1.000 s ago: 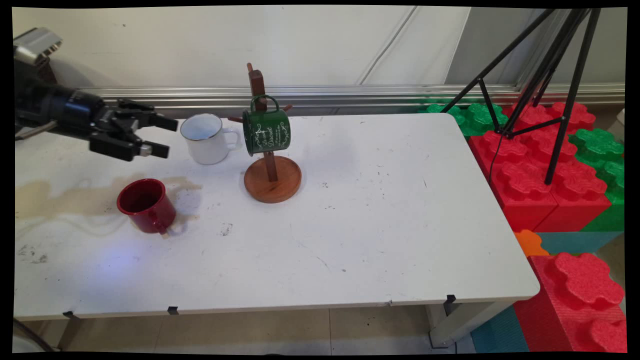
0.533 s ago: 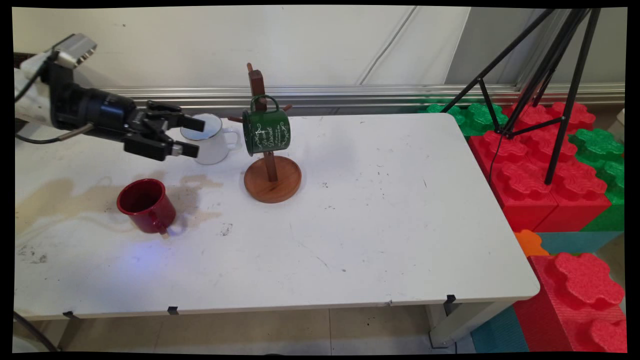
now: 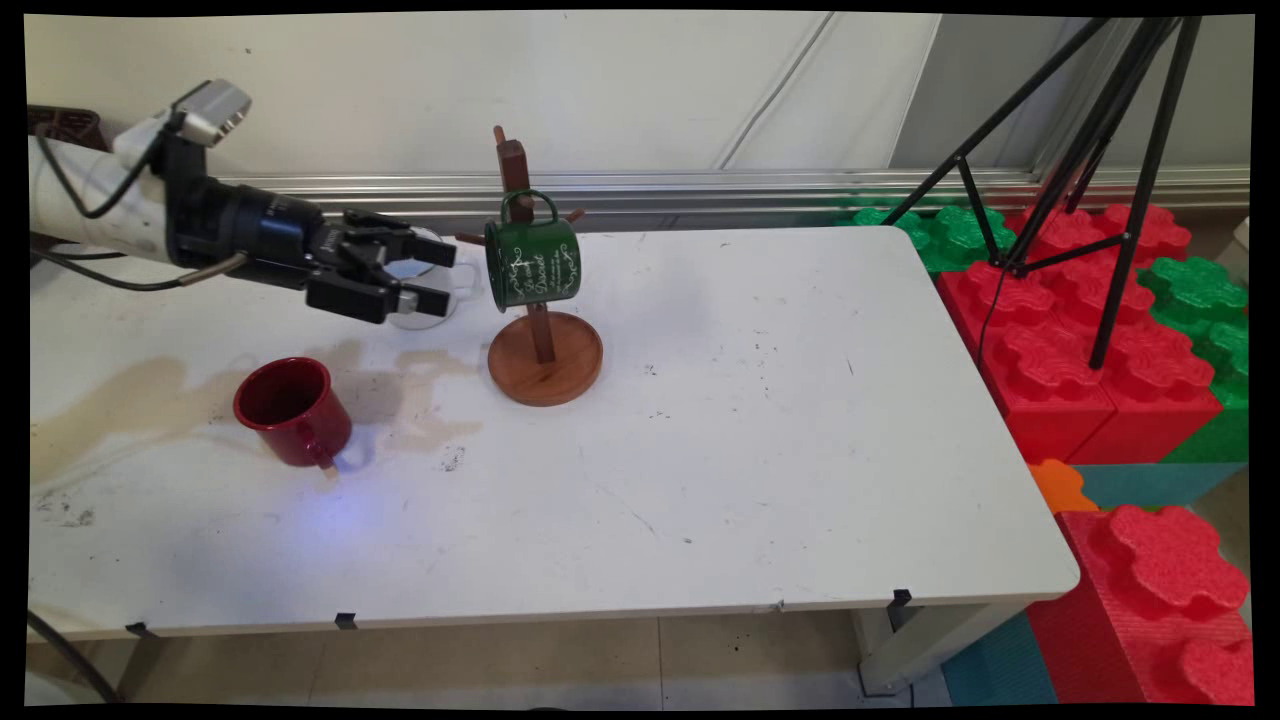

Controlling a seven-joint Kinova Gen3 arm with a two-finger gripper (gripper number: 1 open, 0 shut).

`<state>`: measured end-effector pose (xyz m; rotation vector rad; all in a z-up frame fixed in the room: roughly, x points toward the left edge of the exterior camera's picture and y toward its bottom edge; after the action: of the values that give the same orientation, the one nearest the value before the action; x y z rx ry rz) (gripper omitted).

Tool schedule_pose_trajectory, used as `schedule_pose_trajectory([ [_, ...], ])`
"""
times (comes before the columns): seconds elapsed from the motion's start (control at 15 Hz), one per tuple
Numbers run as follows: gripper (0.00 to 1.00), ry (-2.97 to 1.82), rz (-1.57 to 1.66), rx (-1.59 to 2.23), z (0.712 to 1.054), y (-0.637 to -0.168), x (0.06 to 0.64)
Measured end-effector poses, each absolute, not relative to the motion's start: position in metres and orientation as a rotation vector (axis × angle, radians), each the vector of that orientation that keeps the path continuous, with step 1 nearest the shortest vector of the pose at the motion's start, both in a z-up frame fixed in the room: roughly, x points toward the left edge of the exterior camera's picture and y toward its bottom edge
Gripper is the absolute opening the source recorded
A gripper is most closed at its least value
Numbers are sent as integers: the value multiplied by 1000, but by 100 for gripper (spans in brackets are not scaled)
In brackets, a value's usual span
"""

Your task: Pick up the green mug from the rack

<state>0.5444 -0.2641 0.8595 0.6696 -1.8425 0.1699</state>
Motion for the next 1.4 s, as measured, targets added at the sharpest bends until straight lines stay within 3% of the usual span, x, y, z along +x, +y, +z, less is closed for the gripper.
schedule_pose_trajectory([
  [1.4, 100, -1787, 173, 711, 833, -295, 487],
])
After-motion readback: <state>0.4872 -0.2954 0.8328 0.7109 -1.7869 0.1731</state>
